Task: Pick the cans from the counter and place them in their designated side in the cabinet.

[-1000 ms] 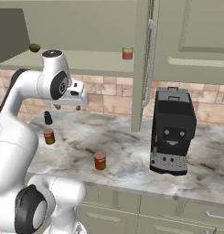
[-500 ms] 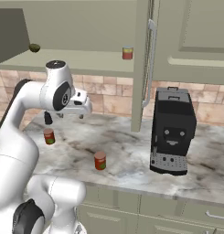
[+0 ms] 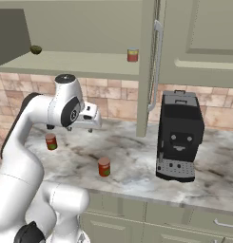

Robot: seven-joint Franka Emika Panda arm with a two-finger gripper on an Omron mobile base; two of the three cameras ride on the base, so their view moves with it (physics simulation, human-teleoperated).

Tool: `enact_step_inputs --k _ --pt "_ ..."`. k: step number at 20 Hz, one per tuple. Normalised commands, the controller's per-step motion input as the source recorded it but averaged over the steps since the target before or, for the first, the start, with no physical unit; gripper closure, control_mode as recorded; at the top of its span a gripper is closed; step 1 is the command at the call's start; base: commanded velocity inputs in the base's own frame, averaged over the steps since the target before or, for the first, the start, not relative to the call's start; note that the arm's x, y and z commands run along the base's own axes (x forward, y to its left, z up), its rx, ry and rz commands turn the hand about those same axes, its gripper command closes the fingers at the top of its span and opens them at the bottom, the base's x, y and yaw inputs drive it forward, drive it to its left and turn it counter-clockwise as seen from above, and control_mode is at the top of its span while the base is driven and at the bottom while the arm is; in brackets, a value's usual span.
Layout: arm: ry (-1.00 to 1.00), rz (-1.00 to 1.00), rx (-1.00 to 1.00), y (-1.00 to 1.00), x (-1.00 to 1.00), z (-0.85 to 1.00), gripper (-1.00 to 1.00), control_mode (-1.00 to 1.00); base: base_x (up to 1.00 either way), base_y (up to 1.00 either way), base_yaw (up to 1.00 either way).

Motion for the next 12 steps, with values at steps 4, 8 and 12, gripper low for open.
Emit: enact_step_inputs --k 4,8,12 --pt "0.00 -0.01 0.00 -0.23 -0.07 -0.27 -1.00 -1.00 0.00 0.00 0.00" --pt "0.00 0.00 0.00 -0.20 -0.03 -0.25 -1.00 -1.00 0.00 0.00 0.00" --pt "0.00 0.00 -0.01 -0.20 -0.03 -0.23 -1.00 -1.00 0.00 0.00 0.00"
